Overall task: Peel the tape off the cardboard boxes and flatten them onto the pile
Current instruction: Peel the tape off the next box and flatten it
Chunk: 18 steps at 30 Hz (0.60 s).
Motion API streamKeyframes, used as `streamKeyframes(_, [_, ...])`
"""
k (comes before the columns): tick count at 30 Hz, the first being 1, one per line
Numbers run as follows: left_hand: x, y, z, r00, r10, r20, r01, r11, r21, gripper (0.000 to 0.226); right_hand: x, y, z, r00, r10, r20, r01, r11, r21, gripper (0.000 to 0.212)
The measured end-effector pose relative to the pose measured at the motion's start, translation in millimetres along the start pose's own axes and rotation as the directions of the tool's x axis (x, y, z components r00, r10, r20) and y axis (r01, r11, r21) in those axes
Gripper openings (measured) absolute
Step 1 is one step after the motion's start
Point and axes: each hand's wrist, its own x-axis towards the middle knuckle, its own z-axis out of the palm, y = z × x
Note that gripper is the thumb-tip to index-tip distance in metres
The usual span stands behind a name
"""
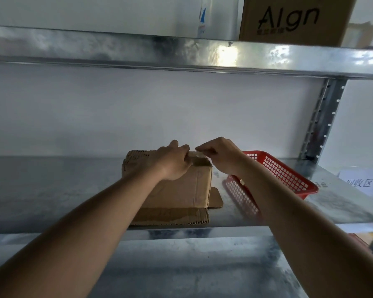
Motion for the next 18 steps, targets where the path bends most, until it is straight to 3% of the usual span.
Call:
streamKeyframes(5, [-5.4, 4.3, 7.9, 1.0, 0.01, -0.018, -0.009, 0.997, 0.083, 0.048, -0.6, 5.5, -1.7, 0.987, 0.033, -0.158, -0.004, 0.983, 0.182, 0.019])
streamKeyframes(7, [-6.9, 1.2, 10.2, 0.999, 0.018, -0.038, -0.014, 0.995, 0.095, 0.049, 0.0, 4.7, 3.1, 0.986, 0.084, -0.141, -0.04, 0.957, 0.286, 0.028])
streamKeyframes(11, [-8.1, -1.6, 15.8, 0.997, 0.027, -0.065, -0.023, 0.997, 0.073, 0.05, 7.5, 3.7, 9.9, 0.994, 0.107, -0.015, -0.103, 0.984, 0.146, 0.02])
streamKeyframes(14, [-7.2, -3.1, 17.3, 0.996, 0.027, -0.082, -0.022, 0.997, 0.068, 0.05, 8.7, 2.7, 12.1, 0.979, 0.174, -0.104, -0.161, 0.979, 0.125, 0.017])
streamKeyframes(16, [-6.5, -5.3, 16.2, 0.997, 0.017, -0.079, -0.012, 0.998, 0.055, 0.051, 7.0, 3.9, 10.2, 0.947, 0.271, -0.173, -0.233, 0.949, 0.212, 0.02])
streamKeyframes(18, [-5.5, -7.5, 15.1, 0.997, 0.008, -0.071, -0.005, 0.999, 0.036, 0.051, 3.4, 9.3, 8.1, 0.912, 0.382, -0.148, -0.302, 0.871, 0.387, 0.021])
